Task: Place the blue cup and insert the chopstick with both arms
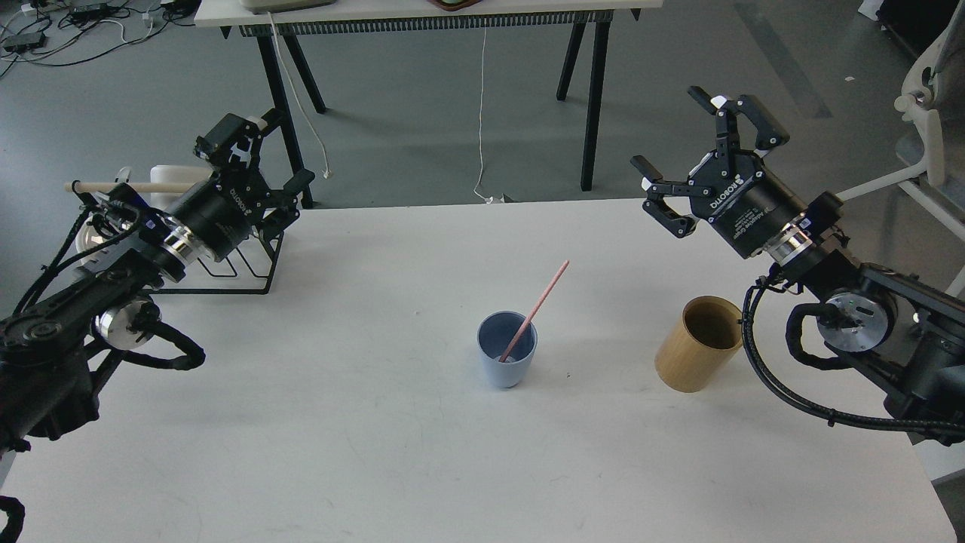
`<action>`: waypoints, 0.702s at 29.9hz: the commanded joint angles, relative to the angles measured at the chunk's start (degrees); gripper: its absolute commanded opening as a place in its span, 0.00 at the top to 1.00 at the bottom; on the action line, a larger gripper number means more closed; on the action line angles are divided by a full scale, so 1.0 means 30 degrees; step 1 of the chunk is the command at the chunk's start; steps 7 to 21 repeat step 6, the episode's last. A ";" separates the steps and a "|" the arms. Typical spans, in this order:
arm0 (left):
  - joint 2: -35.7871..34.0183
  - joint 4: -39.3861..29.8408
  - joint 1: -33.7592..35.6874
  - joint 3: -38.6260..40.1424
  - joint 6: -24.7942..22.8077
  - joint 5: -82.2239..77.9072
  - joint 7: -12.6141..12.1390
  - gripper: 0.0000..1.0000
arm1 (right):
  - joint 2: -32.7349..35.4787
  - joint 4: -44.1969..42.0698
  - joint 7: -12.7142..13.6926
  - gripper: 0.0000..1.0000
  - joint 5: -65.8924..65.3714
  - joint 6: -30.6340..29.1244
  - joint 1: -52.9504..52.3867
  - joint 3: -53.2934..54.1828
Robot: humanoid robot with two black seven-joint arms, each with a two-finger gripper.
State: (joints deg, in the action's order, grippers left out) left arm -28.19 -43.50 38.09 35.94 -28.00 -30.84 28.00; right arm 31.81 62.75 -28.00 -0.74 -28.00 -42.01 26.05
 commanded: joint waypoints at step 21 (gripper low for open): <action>0.0283 0.0146 0.0017 0.0092 0.0001 -0.0003 0.0000 0.01 | -0.0260 -0.0700 -0.0001 0.01 0.0393 0.0001 0.0790 0.2008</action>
